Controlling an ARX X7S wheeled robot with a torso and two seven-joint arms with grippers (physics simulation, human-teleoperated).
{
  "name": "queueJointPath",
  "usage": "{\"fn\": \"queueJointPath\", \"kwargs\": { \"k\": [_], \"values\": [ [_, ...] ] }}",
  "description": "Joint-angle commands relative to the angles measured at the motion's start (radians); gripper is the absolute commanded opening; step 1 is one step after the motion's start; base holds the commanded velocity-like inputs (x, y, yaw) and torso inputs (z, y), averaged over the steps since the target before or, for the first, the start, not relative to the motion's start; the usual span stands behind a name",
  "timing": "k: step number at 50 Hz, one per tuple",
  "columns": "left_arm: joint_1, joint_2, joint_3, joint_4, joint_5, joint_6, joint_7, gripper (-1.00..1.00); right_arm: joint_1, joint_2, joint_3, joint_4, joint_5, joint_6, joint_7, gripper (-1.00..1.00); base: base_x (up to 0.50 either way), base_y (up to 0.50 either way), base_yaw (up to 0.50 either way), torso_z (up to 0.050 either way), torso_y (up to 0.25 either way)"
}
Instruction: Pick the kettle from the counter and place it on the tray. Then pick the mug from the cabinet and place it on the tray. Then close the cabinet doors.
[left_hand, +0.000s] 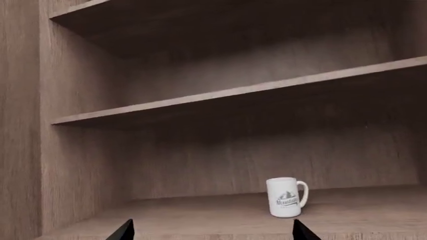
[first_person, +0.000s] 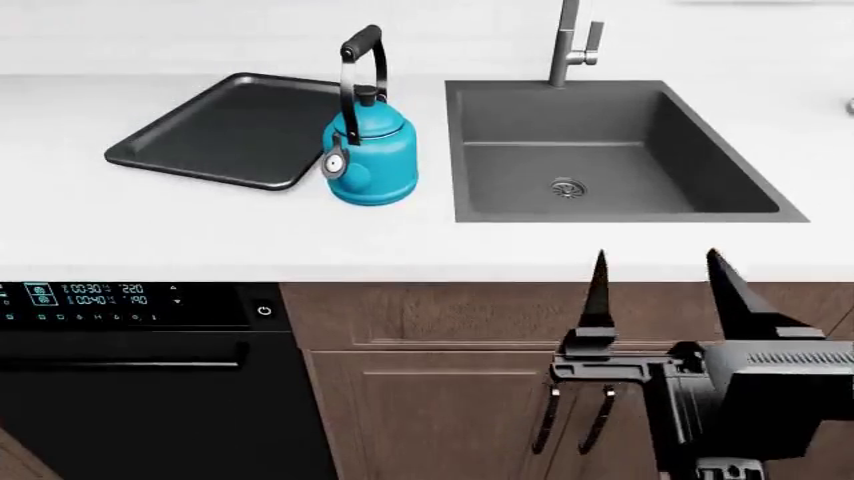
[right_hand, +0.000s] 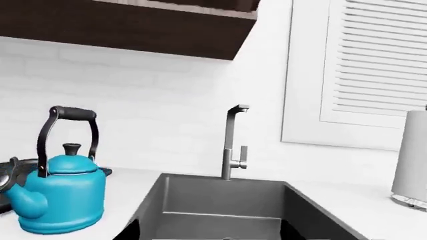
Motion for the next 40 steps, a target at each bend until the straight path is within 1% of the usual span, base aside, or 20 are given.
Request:
{"fn": "queueJointPath", "kwargs": {
  "k": [1, 4, 7, 10, 13, 25, 28, 31, 33, 37, 40],
  "values": [
    [-0.019, 0.002, -0.019, -0.005, 0.060, -0.017, 0.027, 1.00, 0.496, 0.627, -0.230, -0.232, 0.775, 0.095, 0.713, 1.00, 0.00, 0.00, 0.00, 0.000, 0.000],
    [-0.019, 0.002, -0.021, -0.003, 0.066, -0.018, 0.031, 1.00, 0.684, 0.748, -0.345, -0.232, 0.929, 0.020, 0.816, 1.00, 0.00, 0.00, 0.00, 0.000, 0.000],
    [-0.019, 0.002, -0.011, 0.000, 0.051, -0.017, 0.029, 1.00, 0.766, 0.804, -0.428, -0.232, 0.975, -0.033, 0.852, 1.00, 0.00, 0.00, 0.00, 0.000, 0.000],
    [-0.019, 0.002, -0.003, 0.012, 0.034, -0.023, 0.025, 1.00, 0.775, 0.824, -0.477, -0.231, 0.969, -0.075, 0.848, 1.00, 0.00, -0.40, 0.00, 0.000, 0.000],
    [-0.014, 0.000, 0.037, 0.020, -0.002, -0.020, 0.028, 1.00, 0.744, 0.834, -0.486, -0.226, 0.951, -0.111, 0.832, 1.00, 0.00, -0.50, 0.00, 0.000, 0.000],
    [-0.008, -0.010, 0.070, 0.032, -0.040, -0.019, 0.020, 1.00, 0.754, 0.832, -0.509, -0.217, 0.940, -0.115, 0.834, 1.00, 0.00, -0.50, 0.00, 0.000, 0.000],
    [-0.006, -0.012, 0.074, 0.033, -0.044, -0.018, 0.021, 1.00, 0.756, 0.835, -0.510, -0.221, 0.926, -0.121, 0.838, 1.00, 0.00, 0.00, 0.00, 0.000, 0.000],
    [-0.005, -0.013, 0.077, 0.032, -0.049, -0.015, 0.022, 1.00, 0.792, 0.847, -0.507, -0.224, 0.962, -0.103, 0.850, 1.00, 0.00, 0.00, 0.00, 0.000, 0.000],
    [-0.005, -0.015, 0.072, 0.029, -0.054, -0.016, 0.019, 1.00, 0.858, 0.865, -0.507, -0.231, 1.025, -0.079, 0.862, 1.00, 0.00, 0.00, 0.00, 0.000, 0.000],
    [-0.016, -0.019, 0.044, 0.002, -0.061, -0.020, 0.000, 1.00, 1.090, 0.904, -0.539, -0.232, 1.223, -0.023, 0.903, 1.00, 0.00, 0.00, 0.00, 0.000, 0.000],
    [-0.018, -0.024, 0.020, -0.001, -0.053, -0.034, -0.001, 1.00, 1.246, 0.905, -0.527, -0.226, 1.378, 0.051, 0.933, 1.00, 0.00, 0.00, 0.00, 0.000, 0.000]
  ]
}}
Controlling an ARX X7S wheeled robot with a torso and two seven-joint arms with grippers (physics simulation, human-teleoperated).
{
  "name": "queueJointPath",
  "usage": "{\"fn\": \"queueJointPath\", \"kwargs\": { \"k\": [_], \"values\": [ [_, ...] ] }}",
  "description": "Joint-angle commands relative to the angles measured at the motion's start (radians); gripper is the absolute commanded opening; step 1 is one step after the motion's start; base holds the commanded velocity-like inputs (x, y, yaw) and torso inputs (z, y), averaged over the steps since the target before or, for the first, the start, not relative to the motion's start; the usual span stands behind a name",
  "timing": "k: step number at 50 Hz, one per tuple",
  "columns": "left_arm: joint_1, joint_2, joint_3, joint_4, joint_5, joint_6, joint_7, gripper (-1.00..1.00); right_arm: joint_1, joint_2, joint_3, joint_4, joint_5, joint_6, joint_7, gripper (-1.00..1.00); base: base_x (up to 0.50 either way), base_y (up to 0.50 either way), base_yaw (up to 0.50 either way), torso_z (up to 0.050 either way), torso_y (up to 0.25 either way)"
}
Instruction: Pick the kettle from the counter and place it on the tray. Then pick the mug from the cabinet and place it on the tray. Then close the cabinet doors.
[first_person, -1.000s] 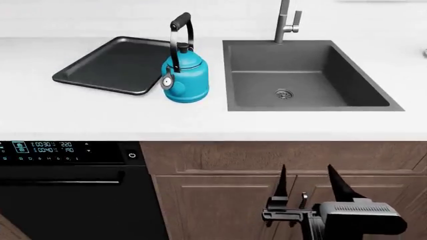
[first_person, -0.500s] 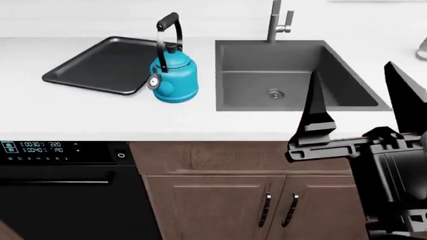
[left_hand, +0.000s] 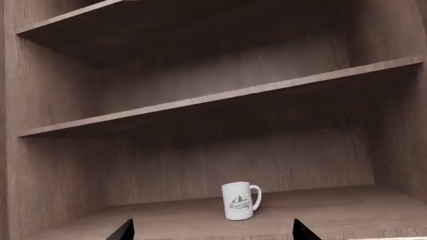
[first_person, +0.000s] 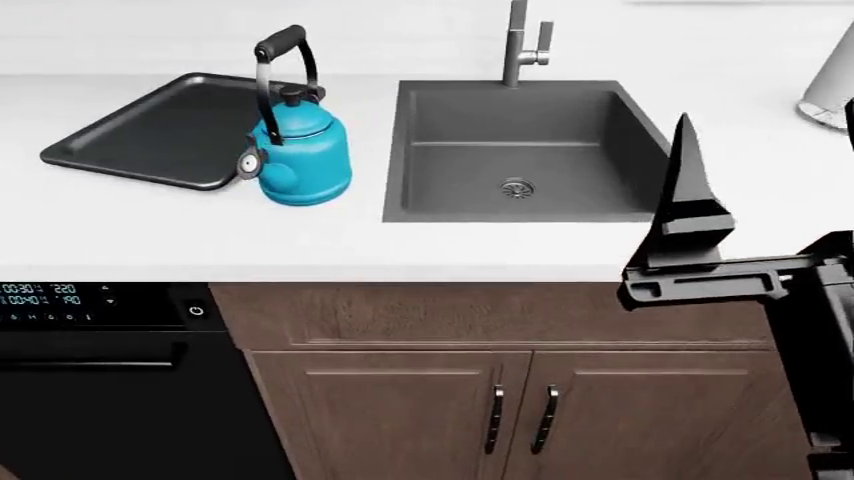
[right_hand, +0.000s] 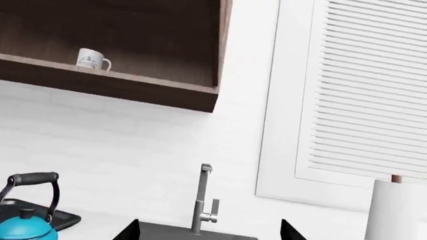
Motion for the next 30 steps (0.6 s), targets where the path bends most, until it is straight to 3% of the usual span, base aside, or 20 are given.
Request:
{"fn": "queueJointPath", "kwargs": {
  "k": [1, 6, 30],
  "values": [
    [-0.008, -0.012, -0.045, -0.019, -0.003, -0.022, -0.014, 1.00, 0.388, 0.056, -0.017, 0.001, 0.360, 0.126, 0.083, 1.00, 0.14, 0.00, 0.00, 0.000, 0.000],
    [-0.008, -0.017, -0.083, -0.012, 0.036, -0.037, -0.005, 1.00, 0.464, 0.051, -0.002, 0.007, 0.428, 0.157, 0.083, 1.00, 0.48, 0.00, 0.00, 0.000, 0.000],
    [-0.006, -0.018, -0.154, -0.039, 0.144, -0.020, 0.042, 1.00, 0.449, 0.012, -0.011, 0.008, 0.405, 0.188, 0.087, 1.00, 0.50, 0.00, 0.00, 0.000, 0.001]
  ]
}}
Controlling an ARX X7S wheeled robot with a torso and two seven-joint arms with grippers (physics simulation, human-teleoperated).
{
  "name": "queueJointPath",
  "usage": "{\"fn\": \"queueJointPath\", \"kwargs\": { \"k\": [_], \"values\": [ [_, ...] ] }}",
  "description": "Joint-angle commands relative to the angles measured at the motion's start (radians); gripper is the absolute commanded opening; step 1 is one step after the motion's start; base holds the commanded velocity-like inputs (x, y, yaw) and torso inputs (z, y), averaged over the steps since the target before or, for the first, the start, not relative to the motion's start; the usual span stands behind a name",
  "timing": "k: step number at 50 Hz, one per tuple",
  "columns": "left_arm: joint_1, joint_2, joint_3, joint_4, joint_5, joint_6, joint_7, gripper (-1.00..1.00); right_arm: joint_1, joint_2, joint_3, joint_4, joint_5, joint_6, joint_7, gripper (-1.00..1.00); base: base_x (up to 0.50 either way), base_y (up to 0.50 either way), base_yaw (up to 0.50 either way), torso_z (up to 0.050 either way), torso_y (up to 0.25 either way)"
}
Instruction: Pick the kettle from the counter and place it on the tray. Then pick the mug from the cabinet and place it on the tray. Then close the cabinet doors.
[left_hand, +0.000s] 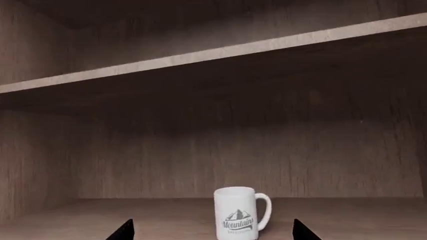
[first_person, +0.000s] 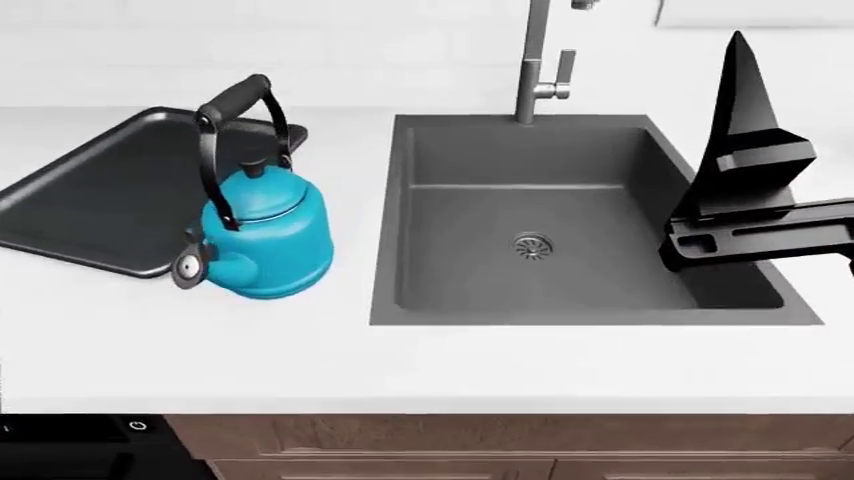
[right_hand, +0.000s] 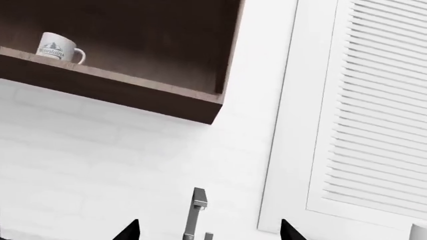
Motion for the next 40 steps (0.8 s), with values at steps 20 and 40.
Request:
{"fn": "queueJointPath", "kwargs": {
  "k": [20, 40],
  "values": [
    [0.000, -0.011, -0.050, -0.020, 0.058, 0.010, 0.016, 1.00, -0.014, -0.022, -0.006, -0.003, -0.021, 0.025, 0.005, 1.00, 0.50, 0.00, 0.00, 0.000, 0.001],
    [0.051, -0.029, -0.085, -0.125, 0.073, 0.091, 0.010, 1.00, -0.058, -0.055, -0.021, 0.004, -0.094, 0.036, 0.008, 1.00, 0.26, 0.00, 0.00, 0.000, 0.002]
  ]
}}
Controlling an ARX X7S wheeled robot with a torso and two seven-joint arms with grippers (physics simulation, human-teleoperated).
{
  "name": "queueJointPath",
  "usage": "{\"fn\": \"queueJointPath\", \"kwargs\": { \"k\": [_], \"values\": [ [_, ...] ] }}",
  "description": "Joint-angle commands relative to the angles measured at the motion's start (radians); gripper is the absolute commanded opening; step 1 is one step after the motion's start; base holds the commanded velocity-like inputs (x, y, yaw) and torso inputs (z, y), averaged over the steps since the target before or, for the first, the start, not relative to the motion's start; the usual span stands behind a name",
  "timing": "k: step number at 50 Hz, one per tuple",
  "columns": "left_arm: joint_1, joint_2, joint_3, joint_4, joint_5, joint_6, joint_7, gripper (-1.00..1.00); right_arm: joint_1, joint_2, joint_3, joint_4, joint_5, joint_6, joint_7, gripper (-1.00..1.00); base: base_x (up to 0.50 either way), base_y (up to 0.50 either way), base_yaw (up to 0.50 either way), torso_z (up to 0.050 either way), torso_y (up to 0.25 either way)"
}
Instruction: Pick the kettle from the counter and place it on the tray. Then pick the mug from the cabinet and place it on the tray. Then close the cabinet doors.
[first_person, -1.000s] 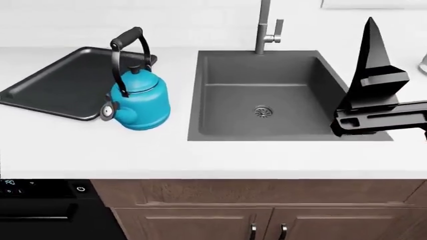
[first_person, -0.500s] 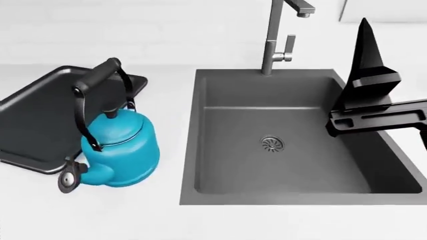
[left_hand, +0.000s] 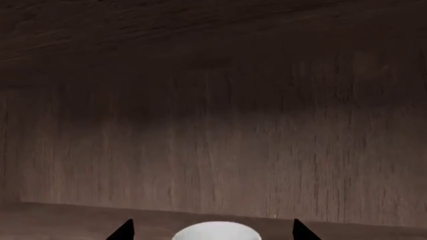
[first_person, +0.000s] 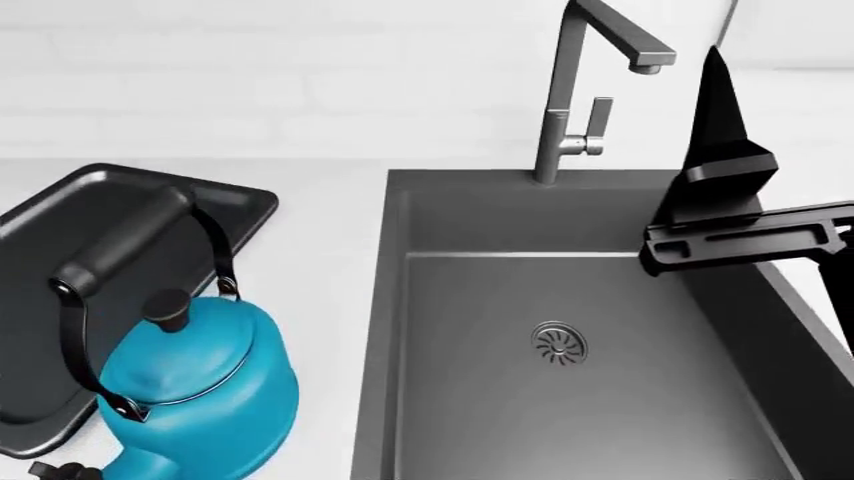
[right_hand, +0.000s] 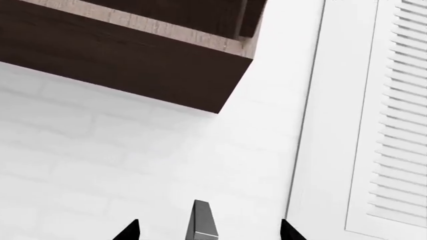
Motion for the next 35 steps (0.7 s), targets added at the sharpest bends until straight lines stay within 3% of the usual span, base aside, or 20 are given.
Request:
{"fn": "queueJointPath", "kwargs": {
  "k": [1, 6, 13, 14, 28, 35],
  "values": [
    [0.040, -0.007, -0.013, -0.097, 0.002, 0.066, -0.007, 1.00, -0.028, -0.022, -0.013, 0.004, -0.049, 0.011, 0.000, 1.00, 0.00, 0.00, 0.00, 0.000, 0.000],
    [0.084, -0.015, -0.016, -0.206, 0.001, 0.119, -0.022, 1.00, -0.043, -0.038, -0.024, 0.013, -0.069, 0.015, -0.006, 1.00, 0.00, 0.00, 0.00, 0.000, 0.000],
    [0.184, -0.022, -0.026, -0.218, -0.009, 0.113, -0.021, 1.00, -0.072, -0.061, -0.041, 0.032, -0.111, 0.017, -0.021, 1.00, 0.00, 0.00, 0.00, 0.000, 0.000],
    [0.193, -0.023, -0.027, -0.218, -0.009, 0.112, -0.021, -1.00, -0.075, -0.064, -0.043, 0.033, -0.116, 0.018, -0.023, 1.00, 0.00, 0.00, 0.00, 0.000, 0.000],
    [0.216, -0.031, -0.034, -0.207, -0.012, 0.136, -0.017, -1.00, -0.109, -0.080, -0.057, 0.045, -0.160, 0.014, -0.039, 1.00, 0.00, 0.00, 0.00, 0.000, 0.000],
    [0.200, -0.042, -0.040, -0.035, -0.011, 0.189, -0.052, -1.00, -0.122, -0.076, -0.053, 0.049, -0.168, -0.001, -0.040, 1.00, 0.00, 0.00, 0.00, 0.000, 0.000]
  ]
}}
